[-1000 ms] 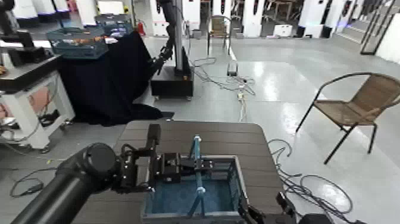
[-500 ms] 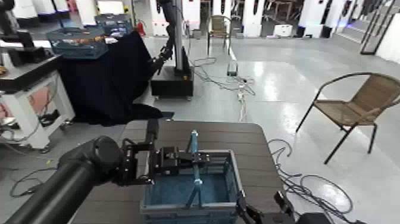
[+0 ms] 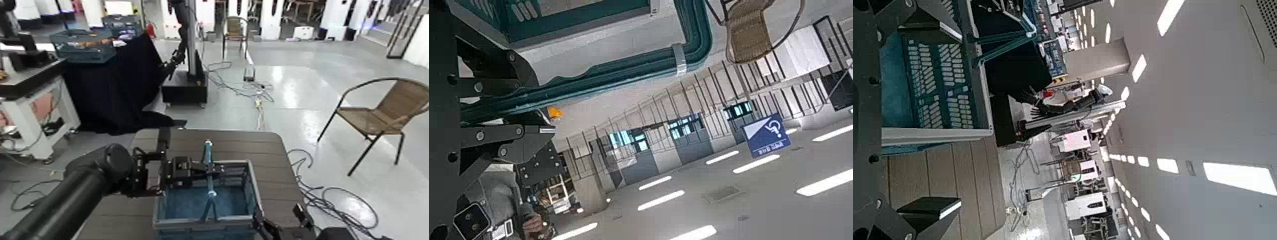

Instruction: Place the crate on the table.

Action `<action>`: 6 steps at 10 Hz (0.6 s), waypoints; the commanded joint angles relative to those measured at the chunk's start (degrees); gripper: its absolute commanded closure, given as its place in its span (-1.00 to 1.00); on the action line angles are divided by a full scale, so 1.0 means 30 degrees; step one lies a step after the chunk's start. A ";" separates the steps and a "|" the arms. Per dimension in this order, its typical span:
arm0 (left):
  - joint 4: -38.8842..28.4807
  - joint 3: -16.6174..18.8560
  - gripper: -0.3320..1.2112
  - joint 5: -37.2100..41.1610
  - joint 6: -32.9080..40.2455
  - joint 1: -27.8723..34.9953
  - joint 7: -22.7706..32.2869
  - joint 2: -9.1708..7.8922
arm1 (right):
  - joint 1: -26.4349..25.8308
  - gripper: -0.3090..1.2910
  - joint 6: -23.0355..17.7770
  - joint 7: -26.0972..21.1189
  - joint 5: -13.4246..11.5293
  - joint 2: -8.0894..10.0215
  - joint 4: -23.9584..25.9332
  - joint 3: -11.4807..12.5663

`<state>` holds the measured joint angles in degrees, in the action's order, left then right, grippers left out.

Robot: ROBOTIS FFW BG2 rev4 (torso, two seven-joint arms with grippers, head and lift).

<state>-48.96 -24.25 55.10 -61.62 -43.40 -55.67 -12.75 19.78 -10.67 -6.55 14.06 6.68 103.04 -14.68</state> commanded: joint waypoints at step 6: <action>0.2286 -0.0179 -0.22 -0.0555 0.1965 -0.0707 -0.0604 0.0355 | -0.0119 -0.43 -0.0165 0.0046 0.0088 0.0087 -0.0126 -0.0059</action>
<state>-42.12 -24.99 53.68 -56.04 -45.50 -57.48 -11.73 19.42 -11.16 -6.41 14.29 6.94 102.66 -14.91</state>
